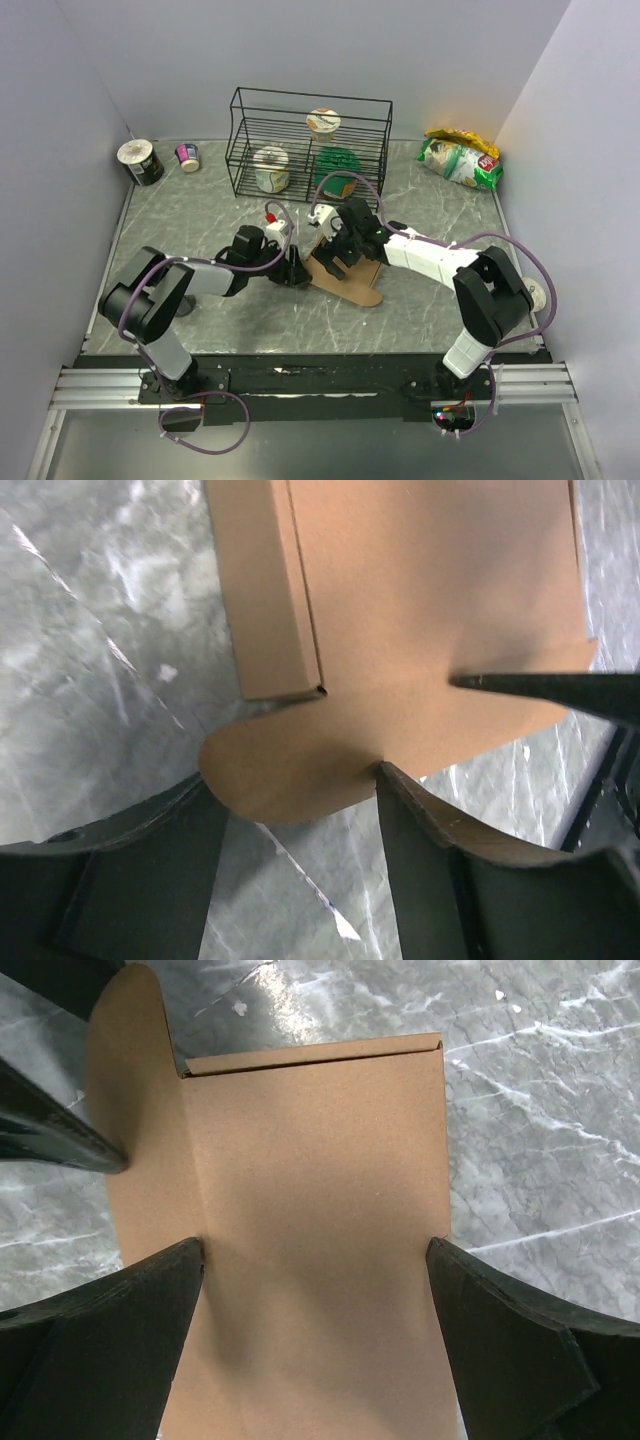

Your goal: Fold the paper box

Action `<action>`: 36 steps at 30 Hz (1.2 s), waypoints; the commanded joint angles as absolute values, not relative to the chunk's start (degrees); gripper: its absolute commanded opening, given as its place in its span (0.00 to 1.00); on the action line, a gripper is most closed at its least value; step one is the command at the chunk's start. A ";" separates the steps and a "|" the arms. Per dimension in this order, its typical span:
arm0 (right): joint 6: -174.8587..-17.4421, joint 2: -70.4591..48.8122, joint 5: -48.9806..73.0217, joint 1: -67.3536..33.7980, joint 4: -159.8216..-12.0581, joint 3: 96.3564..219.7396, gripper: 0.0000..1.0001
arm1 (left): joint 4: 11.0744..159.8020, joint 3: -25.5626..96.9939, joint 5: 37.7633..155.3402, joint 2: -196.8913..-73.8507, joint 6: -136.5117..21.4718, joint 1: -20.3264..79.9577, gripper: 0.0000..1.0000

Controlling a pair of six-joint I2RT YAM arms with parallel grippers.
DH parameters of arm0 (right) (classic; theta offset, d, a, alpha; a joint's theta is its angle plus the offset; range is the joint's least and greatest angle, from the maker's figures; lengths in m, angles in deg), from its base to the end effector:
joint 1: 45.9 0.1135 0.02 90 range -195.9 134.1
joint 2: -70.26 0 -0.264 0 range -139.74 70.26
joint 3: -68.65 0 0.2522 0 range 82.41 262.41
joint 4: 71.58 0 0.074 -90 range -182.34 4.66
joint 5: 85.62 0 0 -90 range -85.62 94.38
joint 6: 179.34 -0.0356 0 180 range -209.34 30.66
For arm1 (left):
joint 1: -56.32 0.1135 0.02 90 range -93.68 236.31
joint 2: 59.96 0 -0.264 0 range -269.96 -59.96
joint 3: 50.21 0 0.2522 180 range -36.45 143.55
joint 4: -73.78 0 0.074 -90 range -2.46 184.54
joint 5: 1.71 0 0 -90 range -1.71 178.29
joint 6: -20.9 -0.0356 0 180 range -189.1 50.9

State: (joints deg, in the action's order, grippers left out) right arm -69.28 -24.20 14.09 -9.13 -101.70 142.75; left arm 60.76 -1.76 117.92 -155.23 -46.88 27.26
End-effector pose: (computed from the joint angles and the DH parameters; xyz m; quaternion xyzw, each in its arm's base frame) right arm 0.2739 0.2122 0.2048 -0.4714 0.8111 0.1278 0.3217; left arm 0.2572 -0.1631 0.1341 0.1711 0.8441 -0.4004 0.3129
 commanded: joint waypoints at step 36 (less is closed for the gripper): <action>-73.87 -22.29 1.56 -6.71 -103.97 140.68 0.83 | 53.96 -7.27 102.97 -134.96 -44.05 25.37 0.93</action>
